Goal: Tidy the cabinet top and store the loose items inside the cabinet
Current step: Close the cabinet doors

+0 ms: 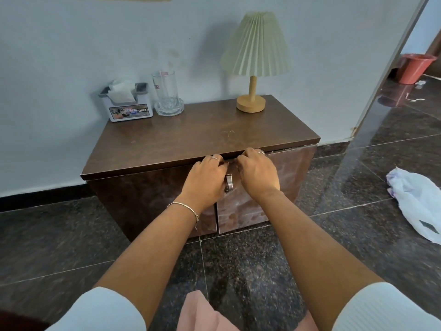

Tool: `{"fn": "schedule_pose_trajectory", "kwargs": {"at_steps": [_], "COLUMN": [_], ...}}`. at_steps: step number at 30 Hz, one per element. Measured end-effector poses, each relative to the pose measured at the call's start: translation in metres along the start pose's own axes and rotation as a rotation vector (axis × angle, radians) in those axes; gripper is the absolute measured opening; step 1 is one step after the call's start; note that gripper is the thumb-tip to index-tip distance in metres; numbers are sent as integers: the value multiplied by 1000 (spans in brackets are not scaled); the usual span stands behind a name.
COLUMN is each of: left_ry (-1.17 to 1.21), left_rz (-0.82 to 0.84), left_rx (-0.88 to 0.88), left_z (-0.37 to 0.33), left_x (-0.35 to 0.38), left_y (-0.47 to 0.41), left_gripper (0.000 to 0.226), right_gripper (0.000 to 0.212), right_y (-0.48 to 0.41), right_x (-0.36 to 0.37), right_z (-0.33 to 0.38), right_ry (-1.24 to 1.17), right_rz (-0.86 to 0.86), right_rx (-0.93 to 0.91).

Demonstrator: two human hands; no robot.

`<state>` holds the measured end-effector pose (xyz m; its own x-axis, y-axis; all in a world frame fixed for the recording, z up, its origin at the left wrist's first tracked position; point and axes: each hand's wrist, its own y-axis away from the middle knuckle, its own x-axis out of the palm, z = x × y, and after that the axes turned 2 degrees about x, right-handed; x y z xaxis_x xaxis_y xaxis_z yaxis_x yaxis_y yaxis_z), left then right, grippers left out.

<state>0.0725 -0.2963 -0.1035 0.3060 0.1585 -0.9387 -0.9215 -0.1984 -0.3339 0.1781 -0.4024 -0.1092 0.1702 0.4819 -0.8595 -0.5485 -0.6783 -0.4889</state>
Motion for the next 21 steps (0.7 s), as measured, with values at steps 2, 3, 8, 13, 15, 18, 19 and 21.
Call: {"fn": "schedule_pose_trajectory", "kwargs": {"at_steps": [2, 3, 8, 13, 15, 18, 19, 21], "left_ry": [1, 1, 17, 100, 114, 128, 130, 132], "left_rz": [-38, -60, -236, -158, -130, -137, -140, -148], "left_rx": [1, -1, -63, -345, -352, -344, -347, -359], "left_z": [6, 8, 14, 24, 30, 32, 33, 33], "left_x": [2, 4, 14, 18, 22, 23, 23, 24], "left_y": [-3, -4, -10, -21, -22, -22, -22, -22], "left_gripper": [33, 30, 31, 60, 60, 59, 59, 59], "right_gripper": [6, 6, 14, 61, 68, 61, 57, 50], "right_y": [-4, -6, -9, -7, -9, -10, -11, -14], "right_x": [5, 7, 17, 20, 22, 25, 26, 26], "right_z": [-1, -1, -4, -9, -13, -18, -18, -16], "right_ry": [26, 29, -8, -44, -33, -21, -26, -44], "right_rz": [-56, -74, -135, -85, -56, -23, -40, -82], "right_rx": [-6, -5, 9, 37, 36, 41, 46, 69]}}
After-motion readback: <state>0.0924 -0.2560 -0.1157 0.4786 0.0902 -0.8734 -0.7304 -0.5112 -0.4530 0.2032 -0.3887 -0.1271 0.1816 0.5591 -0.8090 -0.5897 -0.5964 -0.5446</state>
